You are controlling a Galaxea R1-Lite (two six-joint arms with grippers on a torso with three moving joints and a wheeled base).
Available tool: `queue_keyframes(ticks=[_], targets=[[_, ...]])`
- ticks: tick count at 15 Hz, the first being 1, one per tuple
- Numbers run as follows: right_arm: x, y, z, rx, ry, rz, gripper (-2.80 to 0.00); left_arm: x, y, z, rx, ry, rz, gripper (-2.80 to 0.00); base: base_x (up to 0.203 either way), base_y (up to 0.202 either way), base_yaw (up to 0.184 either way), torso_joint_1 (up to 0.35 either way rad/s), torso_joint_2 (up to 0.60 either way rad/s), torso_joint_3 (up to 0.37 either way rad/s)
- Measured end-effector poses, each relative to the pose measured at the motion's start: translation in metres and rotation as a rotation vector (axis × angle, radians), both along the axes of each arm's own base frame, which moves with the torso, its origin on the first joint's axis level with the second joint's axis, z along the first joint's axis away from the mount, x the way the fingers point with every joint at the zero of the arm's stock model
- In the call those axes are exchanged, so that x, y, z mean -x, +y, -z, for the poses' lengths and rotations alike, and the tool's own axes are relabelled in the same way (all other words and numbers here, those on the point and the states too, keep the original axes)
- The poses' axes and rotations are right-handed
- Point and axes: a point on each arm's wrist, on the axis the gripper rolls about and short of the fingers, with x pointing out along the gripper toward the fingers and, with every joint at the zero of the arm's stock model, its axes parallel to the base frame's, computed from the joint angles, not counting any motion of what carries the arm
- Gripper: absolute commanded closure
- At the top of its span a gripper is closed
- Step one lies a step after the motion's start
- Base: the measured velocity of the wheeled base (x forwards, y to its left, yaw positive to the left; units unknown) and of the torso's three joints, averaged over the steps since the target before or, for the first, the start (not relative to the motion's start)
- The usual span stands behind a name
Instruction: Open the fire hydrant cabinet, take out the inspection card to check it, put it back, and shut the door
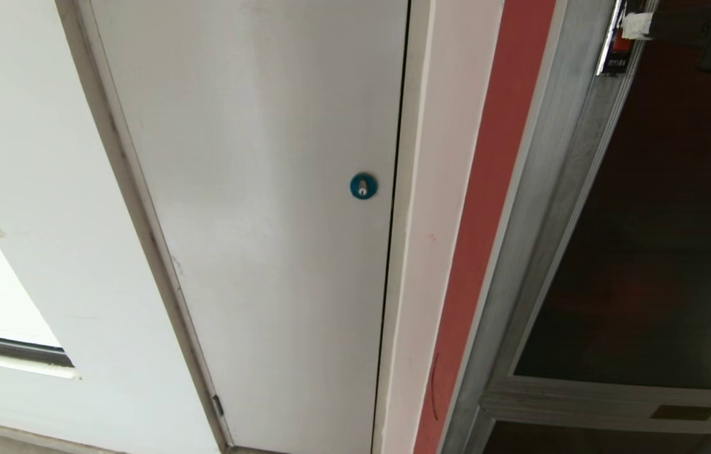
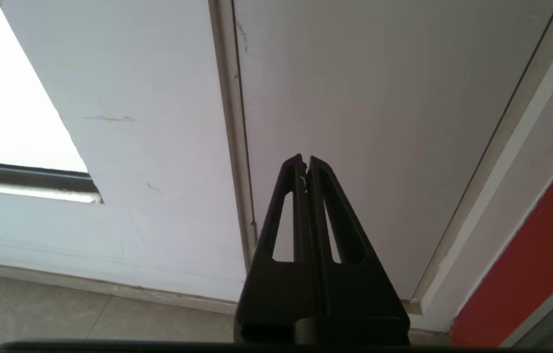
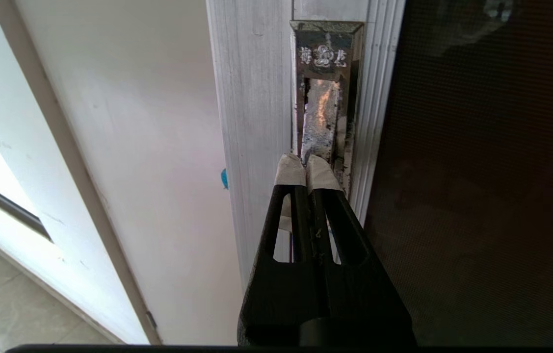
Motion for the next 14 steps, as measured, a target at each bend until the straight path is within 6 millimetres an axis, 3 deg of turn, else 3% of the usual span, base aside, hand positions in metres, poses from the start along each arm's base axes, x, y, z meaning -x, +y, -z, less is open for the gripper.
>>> queue_keyframes(ticks=[7, 14], targets=[[-0.015, 0.004, 0.005, 0.004, 0.0, 0.002, 0.0, 0.0, 0.0, 0.0, 0.0, 0.0, 0.0, 0.0, 0.0, 0.0, 0.0, 0.0, 0.0, 0.0], [-0.015, 0.004, 0.006, 0.002, 0.001, 0.001, 0.0, 0.0, 0.0, 0.0, -0.001, 0.0, 0.001, 0.0, 0.0, 0.0, 0.0, 0.0, 0.0, 0.0]])
